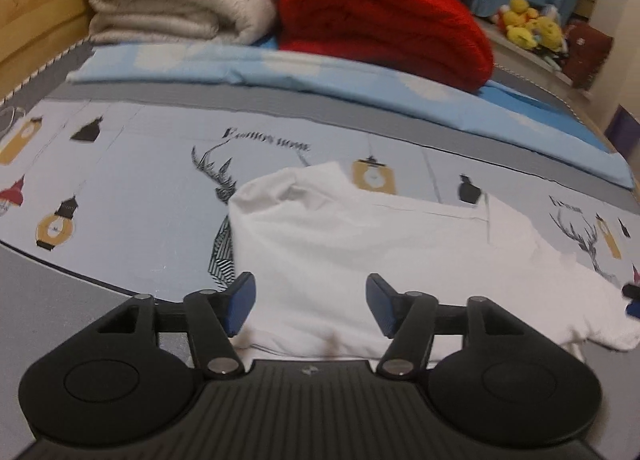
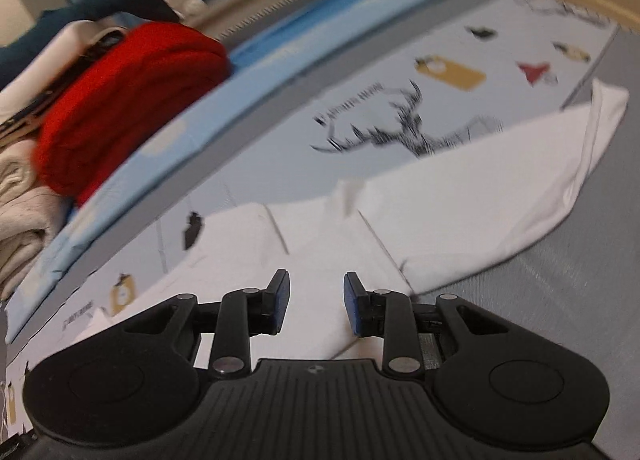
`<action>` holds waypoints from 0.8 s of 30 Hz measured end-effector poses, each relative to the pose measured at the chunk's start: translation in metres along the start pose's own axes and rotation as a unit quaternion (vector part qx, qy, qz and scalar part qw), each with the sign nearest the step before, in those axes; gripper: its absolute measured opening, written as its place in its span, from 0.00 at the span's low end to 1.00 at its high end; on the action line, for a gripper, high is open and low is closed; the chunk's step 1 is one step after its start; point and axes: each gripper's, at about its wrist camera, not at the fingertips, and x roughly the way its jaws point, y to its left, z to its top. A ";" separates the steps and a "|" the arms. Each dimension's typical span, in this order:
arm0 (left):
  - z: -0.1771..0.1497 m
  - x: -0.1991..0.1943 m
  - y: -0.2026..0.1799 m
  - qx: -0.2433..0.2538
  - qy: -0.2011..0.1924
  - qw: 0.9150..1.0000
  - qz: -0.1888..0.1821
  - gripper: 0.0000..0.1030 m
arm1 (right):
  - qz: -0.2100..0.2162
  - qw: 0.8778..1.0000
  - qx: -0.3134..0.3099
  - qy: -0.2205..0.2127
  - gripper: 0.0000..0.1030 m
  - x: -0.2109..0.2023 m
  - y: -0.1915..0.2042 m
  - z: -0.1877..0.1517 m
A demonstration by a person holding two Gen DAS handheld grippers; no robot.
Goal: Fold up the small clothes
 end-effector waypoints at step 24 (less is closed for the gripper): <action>-0.009 0.009 -0.065 0.074 -0.010 0.996 -0.055 0.76 | -0.063 0.994 0.091 -0.024 0.32 0.003 -0.153 0.063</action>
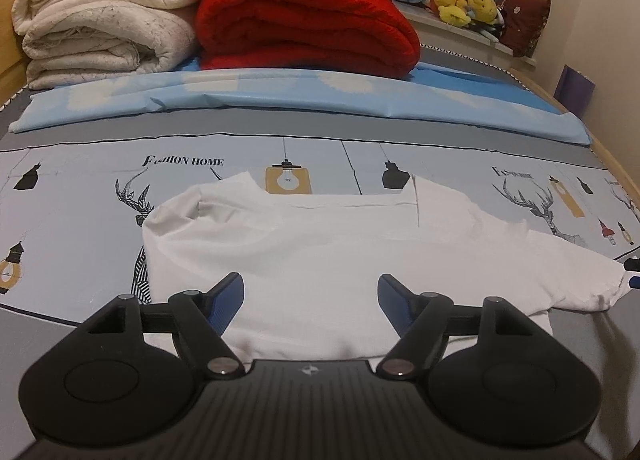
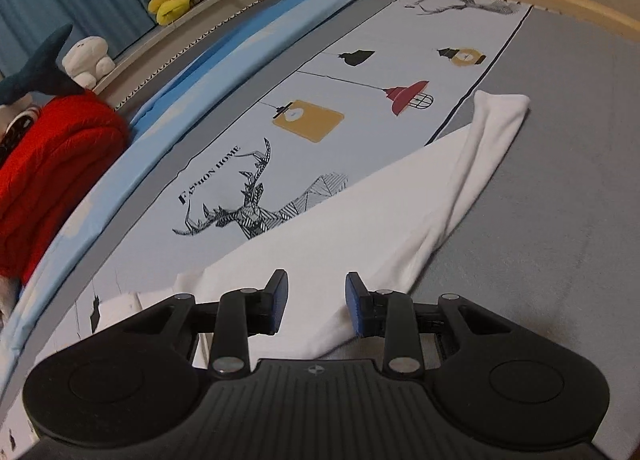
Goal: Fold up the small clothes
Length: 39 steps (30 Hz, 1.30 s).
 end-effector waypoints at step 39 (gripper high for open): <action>0.006 0.019 0.004 -0.016 0.019 1.000 -0.012 0.78 | -0.017 0.971 0.237 -0.037 0.49 0.065 -0.152 0.039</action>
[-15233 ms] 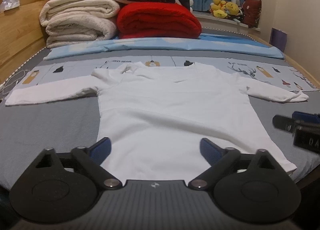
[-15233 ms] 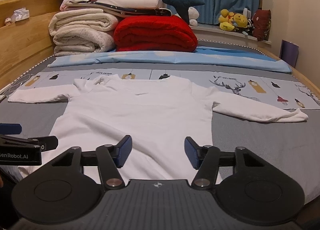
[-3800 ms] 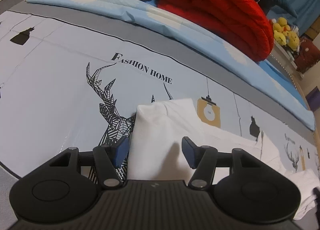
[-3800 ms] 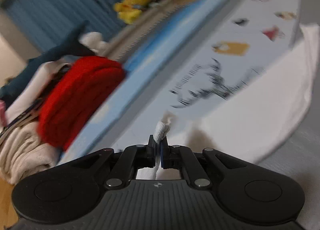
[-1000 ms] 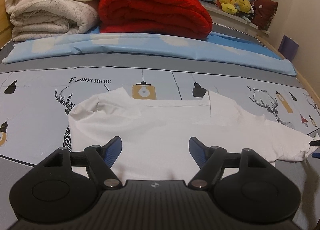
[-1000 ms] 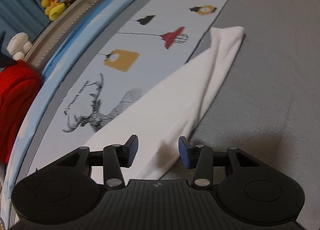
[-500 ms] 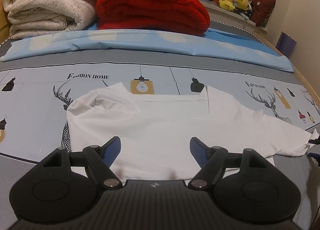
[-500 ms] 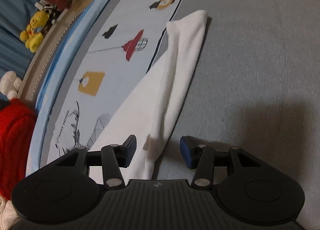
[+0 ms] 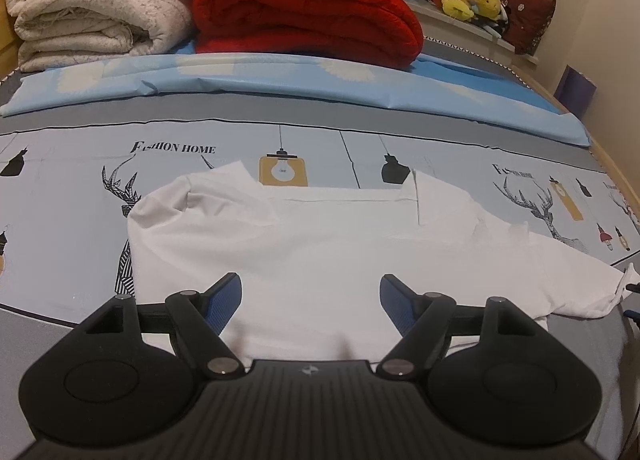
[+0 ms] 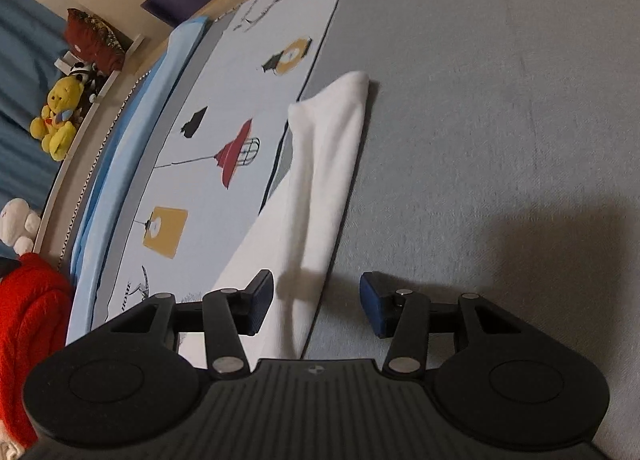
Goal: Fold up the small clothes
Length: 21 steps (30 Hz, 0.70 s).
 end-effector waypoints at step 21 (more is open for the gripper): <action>0.001 0.000 0.019 -0.016 0.006 1.000 0.006 0.78 | -0.101 0.954 -0.257 -0.115 0.04 0.012 0.082 -0.020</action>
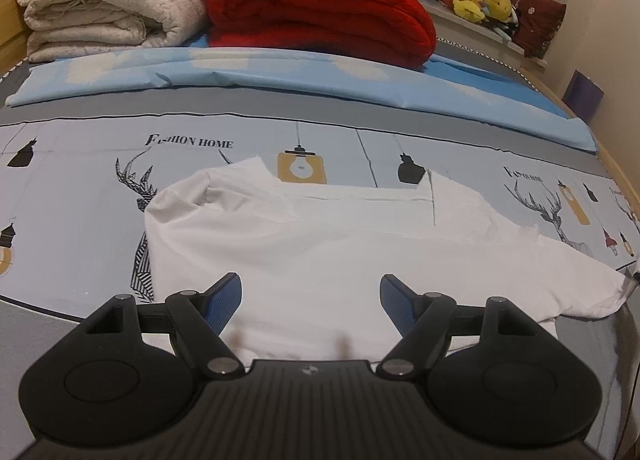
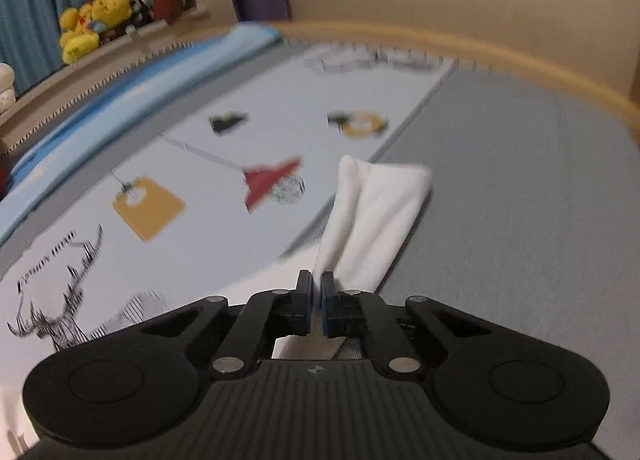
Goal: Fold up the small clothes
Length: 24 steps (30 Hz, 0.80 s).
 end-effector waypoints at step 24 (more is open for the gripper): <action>0.017 -0.023 0.158 -0.245 0.010 0.969 0.038 0.58 | 0.374 0.888 -0.168 0.208 0.23 -0.252 0.234 -0.186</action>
